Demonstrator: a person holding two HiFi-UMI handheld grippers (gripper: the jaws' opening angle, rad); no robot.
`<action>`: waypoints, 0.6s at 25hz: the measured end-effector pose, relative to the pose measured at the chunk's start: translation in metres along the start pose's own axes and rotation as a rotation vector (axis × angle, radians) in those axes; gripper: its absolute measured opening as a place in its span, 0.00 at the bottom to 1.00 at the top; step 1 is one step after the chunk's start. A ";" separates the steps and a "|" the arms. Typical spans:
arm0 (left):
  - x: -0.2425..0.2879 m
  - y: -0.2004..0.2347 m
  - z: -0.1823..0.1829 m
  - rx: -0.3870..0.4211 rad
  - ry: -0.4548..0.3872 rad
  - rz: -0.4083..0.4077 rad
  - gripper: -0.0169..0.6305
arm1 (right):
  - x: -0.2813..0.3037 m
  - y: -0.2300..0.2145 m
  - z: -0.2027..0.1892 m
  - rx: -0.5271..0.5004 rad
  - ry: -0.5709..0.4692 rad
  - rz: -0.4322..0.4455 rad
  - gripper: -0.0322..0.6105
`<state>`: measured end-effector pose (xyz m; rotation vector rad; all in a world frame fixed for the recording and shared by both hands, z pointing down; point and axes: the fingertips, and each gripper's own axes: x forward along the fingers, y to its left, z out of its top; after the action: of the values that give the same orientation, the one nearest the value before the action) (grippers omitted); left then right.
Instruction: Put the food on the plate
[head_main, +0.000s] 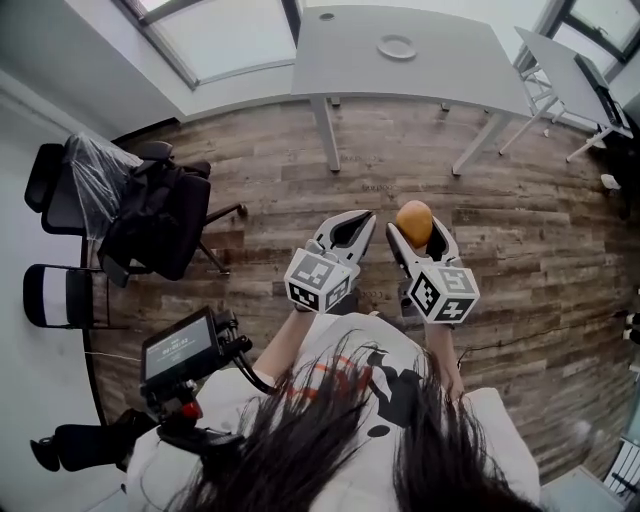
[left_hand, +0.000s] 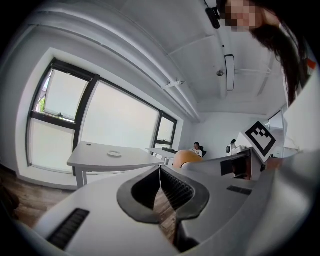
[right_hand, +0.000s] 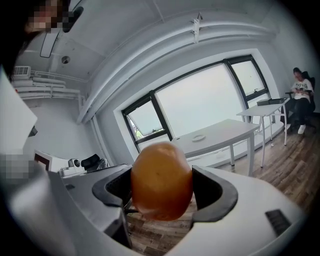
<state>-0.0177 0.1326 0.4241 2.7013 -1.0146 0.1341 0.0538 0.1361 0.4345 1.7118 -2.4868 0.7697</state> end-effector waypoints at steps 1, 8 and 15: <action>0.001 0.002 0.001 0.002 -0.001 0.003 0.04 | 0.001 0.000 0.001 0.000 -0.002 0.003 0.63; 0.002 0.017 0.017 0.036 -0.019 0.013 0.04 | 0.016 0.006 0.013 0.007 -0.037 0.025 0.63; 0.003 0.023 0.021 0.059 -0.013 -0.002 0.04 | 0.025 0.008 0.016 0.014 -0.051 0.030 0.63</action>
<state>-0.0303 0.1082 0.4090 2.7594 -1.0266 0.1482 0.0406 0.1102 0.4242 1.7234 -2.5521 0.7574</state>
